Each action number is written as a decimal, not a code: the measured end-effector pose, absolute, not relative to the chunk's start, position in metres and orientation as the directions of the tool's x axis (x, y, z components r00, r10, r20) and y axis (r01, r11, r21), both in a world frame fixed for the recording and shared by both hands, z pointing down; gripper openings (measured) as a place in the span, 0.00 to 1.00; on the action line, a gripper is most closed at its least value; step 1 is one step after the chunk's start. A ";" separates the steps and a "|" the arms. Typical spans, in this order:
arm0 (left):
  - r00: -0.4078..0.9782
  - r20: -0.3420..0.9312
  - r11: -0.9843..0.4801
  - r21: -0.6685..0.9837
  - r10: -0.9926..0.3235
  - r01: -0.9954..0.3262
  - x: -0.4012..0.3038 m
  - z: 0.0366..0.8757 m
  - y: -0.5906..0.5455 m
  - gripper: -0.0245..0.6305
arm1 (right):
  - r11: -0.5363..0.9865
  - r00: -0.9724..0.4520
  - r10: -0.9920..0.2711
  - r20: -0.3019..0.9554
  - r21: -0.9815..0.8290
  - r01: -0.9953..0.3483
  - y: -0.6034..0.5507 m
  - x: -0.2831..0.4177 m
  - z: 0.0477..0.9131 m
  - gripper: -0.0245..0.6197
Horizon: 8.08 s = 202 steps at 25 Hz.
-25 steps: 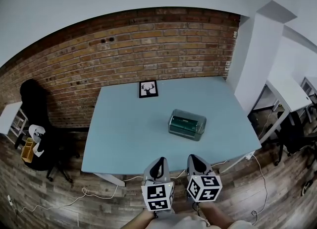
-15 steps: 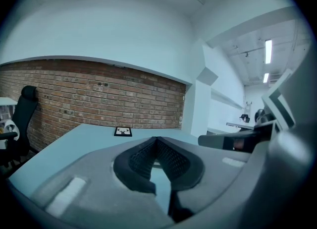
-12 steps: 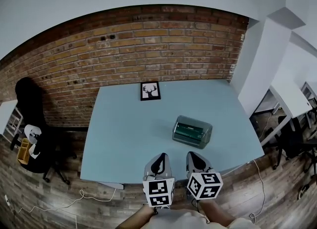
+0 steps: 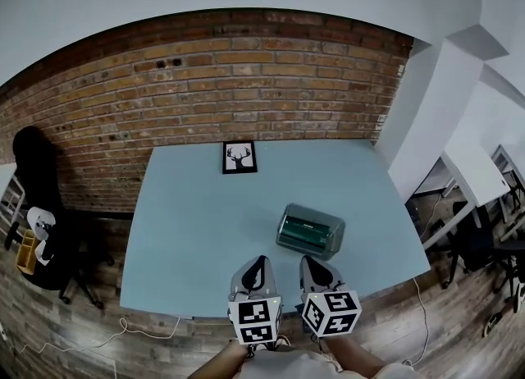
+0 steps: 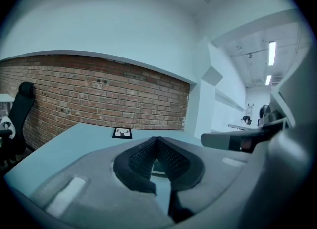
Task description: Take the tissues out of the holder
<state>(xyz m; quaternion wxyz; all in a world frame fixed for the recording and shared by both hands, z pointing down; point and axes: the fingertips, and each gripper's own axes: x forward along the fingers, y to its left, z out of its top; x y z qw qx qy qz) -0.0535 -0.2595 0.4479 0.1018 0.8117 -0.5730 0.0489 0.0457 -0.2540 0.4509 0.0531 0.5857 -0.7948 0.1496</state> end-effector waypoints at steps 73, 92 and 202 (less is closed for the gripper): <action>0.069 0.358 -0.023 0.132 -0.931 -0.991 -0.071 0.503 -0.318 0.05 | 0.893 -0.444 -0.250 0.860 0.029 -0.448 -0.415 0.095 0.615 0.57; 0.010 0.389 0.044 0.130 -0.921 -0.990 -0.080 0.515 -0.309 0.05 | 0.913 -0.464 -0.147 0.874 -0.061 -0.403 -0.416 0.089 0.634 0.57; 0.102 0.296 -0.074 0.104 -0.950 -0.992 -0.083 0.479 -0.246 0.05 | 0.897 -0.548 -0.220 0.807 -0.054 -0.439 -0.282 0.026 0.574 0.47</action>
